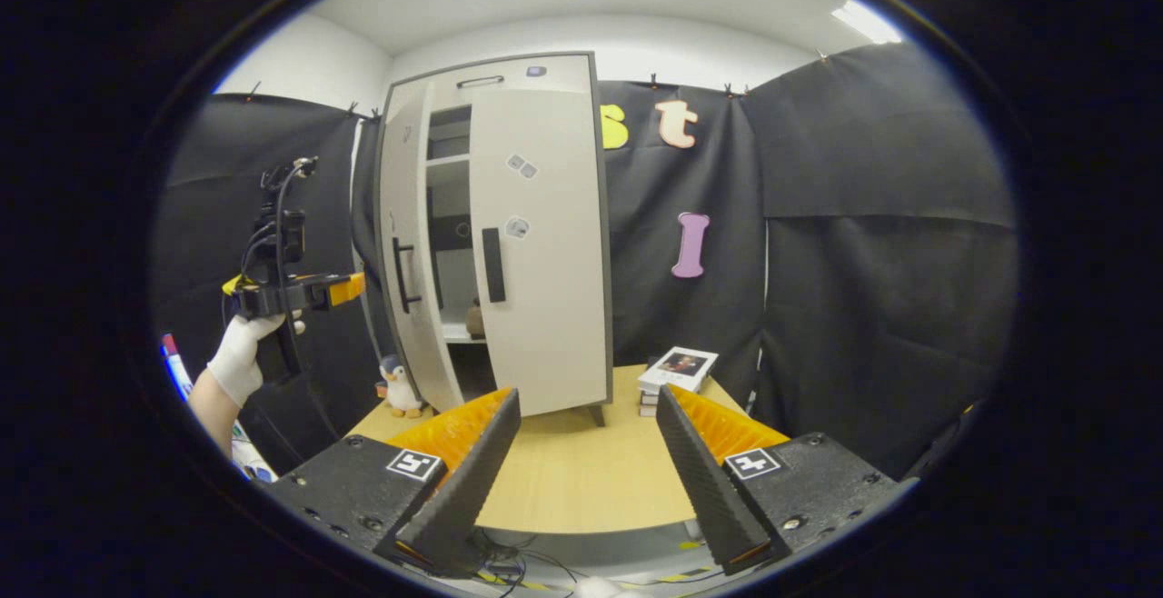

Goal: Grab one shoe with the right hand and put it into the shoe cabinet, grab the other shoe with the left hand and put it into the shoe cabinet; then close the right door with the right hand and the left door with the left hand.

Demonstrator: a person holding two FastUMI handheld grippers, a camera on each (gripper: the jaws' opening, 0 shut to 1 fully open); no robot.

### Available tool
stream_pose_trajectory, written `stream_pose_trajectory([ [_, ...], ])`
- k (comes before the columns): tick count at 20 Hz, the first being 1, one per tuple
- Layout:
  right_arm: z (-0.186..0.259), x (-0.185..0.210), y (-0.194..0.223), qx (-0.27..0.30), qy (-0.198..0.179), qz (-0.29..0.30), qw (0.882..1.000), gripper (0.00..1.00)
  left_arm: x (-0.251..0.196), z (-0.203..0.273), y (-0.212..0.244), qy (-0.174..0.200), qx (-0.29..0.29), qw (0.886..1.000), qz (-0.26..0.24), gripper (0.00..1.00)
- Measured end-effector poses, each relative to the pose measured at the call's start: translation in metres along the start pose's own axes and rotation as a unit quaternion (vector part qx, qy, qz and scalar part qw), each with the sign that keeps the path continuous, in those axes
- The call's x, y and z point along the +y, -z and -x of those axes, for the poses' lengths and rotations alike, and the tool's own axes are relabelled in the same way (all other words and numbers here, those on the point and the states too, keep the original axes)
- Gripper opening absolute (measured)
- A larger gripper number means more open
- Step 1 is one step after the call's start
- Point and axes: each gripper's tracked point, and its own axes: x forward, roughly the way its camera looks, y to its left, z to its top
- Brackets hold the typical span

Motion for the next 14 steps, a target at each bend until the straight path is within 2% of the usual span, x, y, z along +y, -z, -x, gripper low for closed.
stream_pose_trajectory([
  [5,0.006,-0.023,-0.021,-0.015,-0.022,0.004,1.000,0.98,-0.021,0.077,0.003,-0.007,0.012,1.000,0.012,0.96],
  [6,0.007,-0.028,-0.024,-0.019,-0.023,0.002,1.000,0.98,-0.025,0.093,0.002,-0.009,0.013,1.000,0.013,1.00],
  [7,0.008,-0.033,-0.027,-0.023,-0.024,0.000,0.999,0.98,-0.028,0.110,0.002,-0.010,0.012,1.000,0.014,0.96],
  [14,0.034,-0.062,-0.027,-0.033,-0.029,-0.016,0.999,0.99,-0.053,0.229,0.015,-0.025,0.019,0.999,0.013,0.96],
])
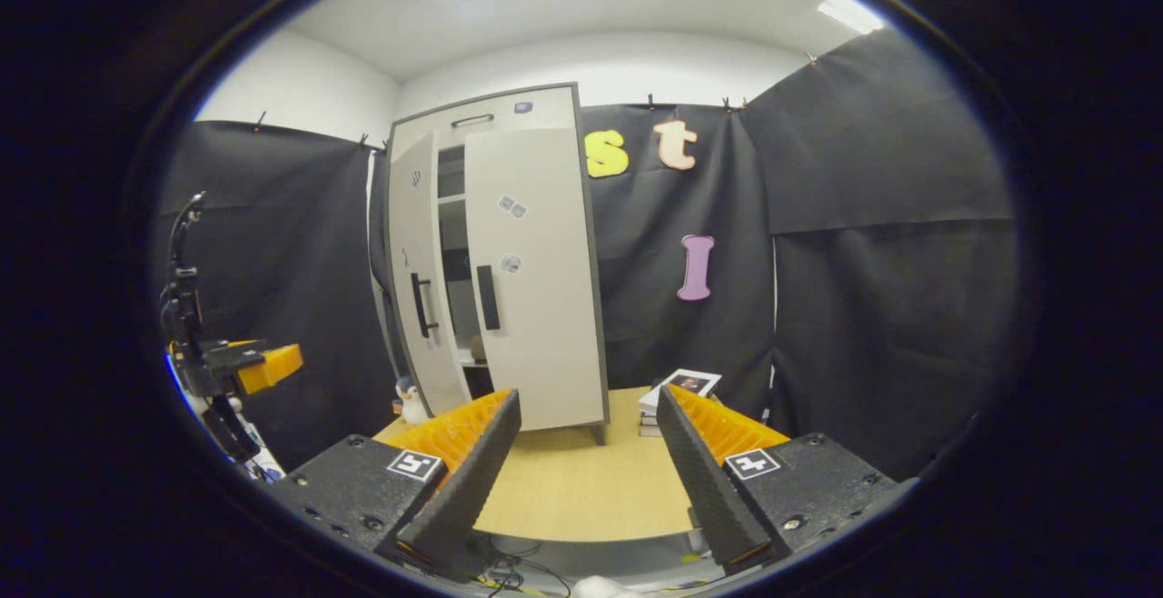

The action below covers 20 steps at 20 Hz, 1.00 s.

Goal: Grab one shoe with the right hand and put it into the shoe cabinet, grab the other shoe with the left hand and put it into the shoe cabinet; then close the right door with the right hand and the left door with the left hand.

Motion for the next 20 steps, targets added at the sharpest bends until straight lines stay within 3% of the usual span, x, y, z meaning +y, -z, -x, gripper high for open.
stream_pose_trajectory([
  [5,0.017,-0.013,0.005,0.005,-0.010,0.019,1.000,0.98,-0.013,0.060,0.015,-0.019,0.008,1.000,0.002,0.96],
  [6,0.020,-0.014,0.006,0.003,-0.012,0.023,1.000,0.98,-0.016,0.069,0.016,-0.022,0.009,1.000,0.005,1.00],
  [9,0.030,-0.016,0.009,0.001,-0.020,0.024,1.000,0.99,-0.024,0.090,0.018,-0.028,0.013,0.999,0.009,0.96],
  [13,0.041,-0.013,0.004,-0.004,-0.015,0.022,1.000,0.98,-0.026,0.100,0.010,-0.022,0.008,1.000,0.008,1.00],
  [14,0.042,-0.008,0.002,-0.009,-0.013,0.024,1.000,0.99,-0.026,0.099,0.009,-0.015,0.007,1.000,0.013,0.96],
  [17,0.046,0.009,-0.003,-0.018,-0.006,0.030,0.999,0.98,-0.021,0.095,0.006,0.002,0.006,1.000,0.016,0.96],
  [18,0.047,0.018,-0.007,-0.024,-0.008,0.032,0.999,0.98,-0.014,0.092,0.005,0.003,0.001,1.000,0.007,1.00],
  [20,0.048,0.025,-0.004,-0.022,0.000,0.034,0.999,0.98,-0.004,0.089,0.005,0.007,0.003,1.000,0.000,0.96],
])
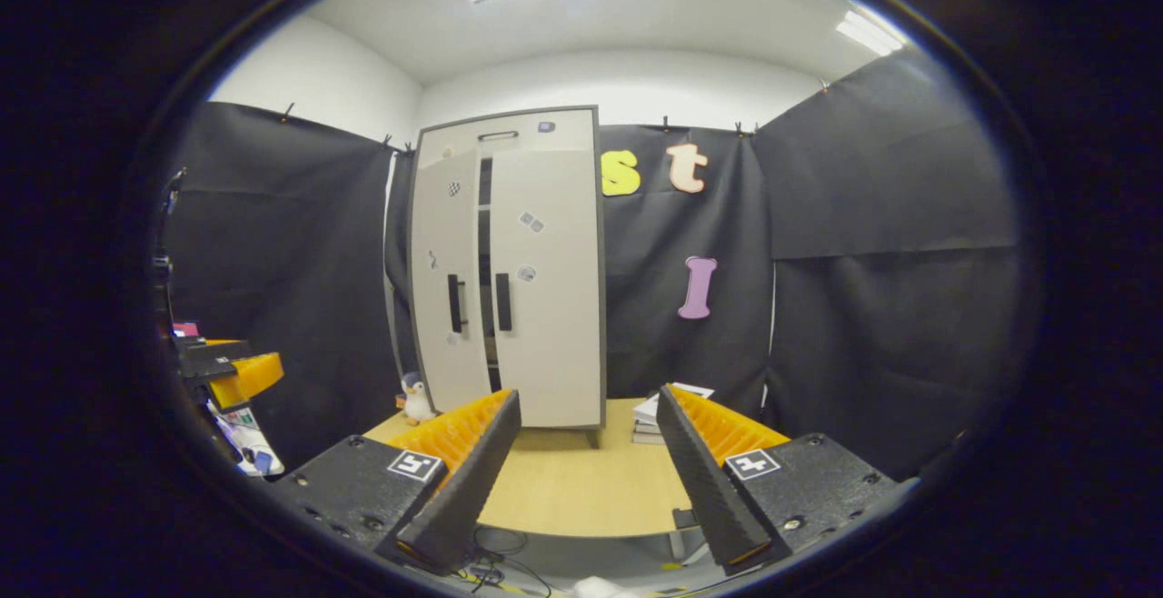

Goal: Grab one shoe with the right hand and put it into the shoe cabinet, grab the other shoe with the left hand and put it into the shoe cabinet; then close the right door with the right hand and the left door with the left hand.

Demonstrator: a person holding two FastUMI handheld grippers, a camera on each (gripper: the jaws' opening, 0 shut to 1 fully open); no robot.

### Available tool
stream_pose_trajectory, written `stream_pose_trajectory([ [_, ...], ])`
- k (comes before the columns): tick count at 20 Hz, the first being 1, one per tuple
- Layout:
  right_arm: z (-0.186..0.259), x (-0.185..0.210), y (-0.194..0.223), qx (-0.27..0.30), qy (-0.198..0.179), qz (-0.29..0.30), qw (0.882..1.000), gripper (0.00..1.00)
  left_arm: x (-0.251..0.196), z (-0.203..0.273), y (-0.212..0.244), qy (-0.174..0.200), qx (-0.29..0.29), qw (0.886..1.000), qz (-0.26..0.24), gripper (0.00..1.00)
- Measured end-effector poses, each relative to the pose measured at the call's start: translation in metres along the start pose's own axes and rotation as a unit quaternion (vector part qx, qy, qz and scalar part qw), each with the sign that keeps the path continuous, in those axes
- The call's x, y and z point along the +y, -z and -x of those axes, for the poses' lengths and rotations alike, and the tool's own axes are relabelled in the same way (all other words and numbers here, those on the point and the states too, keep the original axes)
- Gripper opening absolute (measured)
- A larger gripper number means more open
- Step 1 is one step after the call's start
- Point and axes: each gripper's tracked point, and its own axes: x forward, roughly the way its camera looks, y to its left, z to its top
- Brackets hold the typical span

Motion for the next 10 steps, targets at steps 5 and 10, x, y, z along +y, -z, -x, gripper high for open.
stream_pose_trajectory([
  [5,0.007,0.017,0.005,0.002,0.017,-0.020,1.000,0.99,0.013,-0.005,0.004,0.019,0.001,1.000,-0.002,0.96],
  [10,0.009,0.019,0.009,0.010,0.027,-0.016,0.999,0.99,0.010,-0.008,0.005,0.033,0.003,0.999,-0.007,0.96],
])
